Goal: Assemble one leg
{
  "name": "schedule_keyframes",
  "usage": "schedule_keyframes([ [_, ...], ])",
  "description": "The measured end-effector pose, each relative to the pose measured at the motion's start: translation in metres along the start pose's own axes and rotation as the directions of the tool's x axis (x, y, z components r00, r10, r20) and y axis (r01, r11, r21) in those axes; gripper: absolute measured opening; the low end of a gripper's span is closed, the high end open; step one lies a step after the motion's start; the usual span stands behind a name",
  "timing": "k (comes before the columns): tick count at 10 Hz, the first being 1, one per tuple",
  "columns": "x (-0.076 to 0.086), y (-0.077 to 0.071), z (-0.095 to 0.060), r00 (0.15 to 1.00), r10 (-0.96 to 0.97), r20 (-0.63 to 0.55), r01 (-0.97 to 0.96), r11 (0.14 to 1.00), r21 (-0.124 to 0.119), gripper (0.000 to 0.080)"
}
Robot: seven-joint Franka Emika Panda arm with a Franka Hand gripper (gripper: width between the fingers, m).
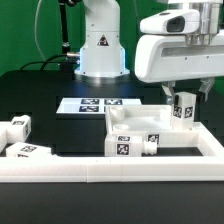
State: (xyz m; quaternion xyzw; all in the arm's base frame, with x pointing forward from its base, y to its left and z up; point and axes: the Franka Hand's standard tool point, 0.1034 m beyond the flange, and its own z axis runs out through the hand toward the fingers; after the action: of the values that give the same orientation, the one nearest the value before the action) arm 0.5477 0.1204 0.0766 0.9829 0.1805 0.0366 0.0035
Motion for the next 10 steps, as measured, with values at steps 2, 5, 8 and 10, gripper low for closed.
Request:
schedule_keyframes([
  [2, 0.0000, 0.0003, 0.0000, 1.000, 0.011, 0.000, -0.011, 1.000, 0.000, 0.0293],
  [5, -0.0004, 0.0021, 0.0002, 0.987, 0.161, -0.001, -0.160, 0.987, 0.011, 0.0285],
  [8, -0.0012, 0.0049, 0.0005, 0.878, 0.479, 0.006, -0.479, 0.878, 0.029, 0.0285],
  [10, -0.0023, 0.0054, 0.0003, 0.704, 0.710, 0.015, -0.710, 0.704, 0.020, 0.0287],
])
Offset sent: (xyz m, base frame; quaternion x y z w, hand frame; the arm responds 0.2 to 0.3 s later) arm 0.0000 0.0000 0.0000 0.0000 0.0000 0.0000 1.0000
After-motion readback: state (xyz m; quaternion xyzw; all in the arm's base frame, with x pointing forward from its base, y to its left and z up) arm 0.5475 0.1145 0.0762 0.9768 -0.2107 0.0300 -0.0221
